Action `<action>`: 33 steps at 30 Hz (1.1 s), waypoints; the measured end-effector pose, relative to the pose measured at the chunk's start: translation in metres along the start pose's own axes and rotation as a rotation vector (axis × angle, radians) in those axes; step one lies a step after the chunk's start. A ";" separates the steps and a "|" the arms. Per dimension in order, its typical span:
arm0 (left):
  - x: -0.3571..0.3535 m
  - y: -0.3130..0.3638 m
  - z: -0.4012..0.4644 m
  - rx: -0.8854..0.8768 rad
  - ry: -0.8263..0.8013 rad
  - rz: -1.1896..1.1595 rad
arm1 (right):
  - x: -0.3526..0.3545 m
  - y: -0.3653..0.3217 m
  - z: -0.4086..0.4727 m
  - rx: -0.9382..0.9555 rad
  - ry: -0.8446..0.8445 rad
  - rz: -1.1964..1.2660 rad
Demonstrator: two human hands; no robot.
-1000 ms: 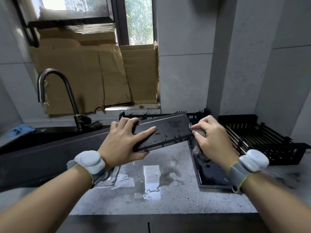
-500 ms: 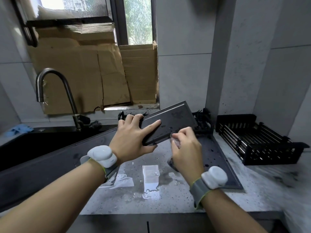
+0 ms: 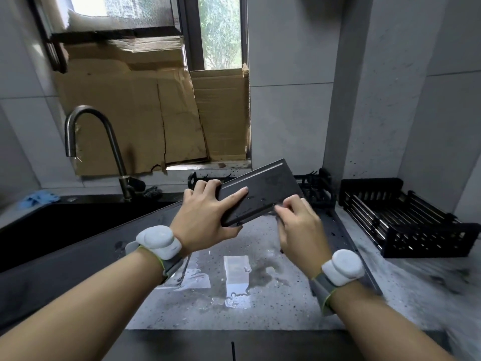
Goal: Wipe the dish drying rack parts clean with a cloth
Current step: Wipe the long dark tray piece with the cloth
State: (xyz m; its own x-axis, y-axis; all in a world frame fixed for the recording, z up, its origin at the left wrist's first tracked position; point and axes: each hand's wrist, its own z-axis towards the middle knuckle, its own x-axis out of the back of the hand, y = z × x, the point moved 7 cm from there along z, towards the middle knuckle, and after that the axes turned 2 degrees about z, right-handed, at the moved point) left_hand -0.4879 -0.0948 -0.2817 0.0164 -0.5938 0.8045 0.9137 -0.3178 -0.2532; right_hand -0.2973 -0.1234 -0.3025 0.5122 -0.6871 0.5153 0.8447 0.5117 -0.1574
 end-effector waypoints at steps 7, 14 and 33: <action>-0.003 0.010 0.010 -0.022 0.017 0.036 | -0.026 -0.048 -0.014 0.083 -0.120 0.170; 0.000 0.001 -0.002 0.006 0.000 0.023 | 0.001 -0.005 -0.001 0.078 -0.069 0.058; 0.023 0.022 -0.016 -0.144 0.113 0.202 | 0.011 0.022 0.059 -0.242 -0.034 0.122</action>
State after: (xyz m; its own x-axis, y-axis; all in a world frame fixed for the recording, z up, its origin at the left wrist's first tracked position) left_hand -0.4736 -0.1269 -0.2777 0.1397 -0.7321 0.6667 0.8291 -0.2816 -0.4829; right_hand -0.2829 -0.0890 -0.2504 0.6107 -0.6082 0.5070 0.7915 0.4490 -0.4148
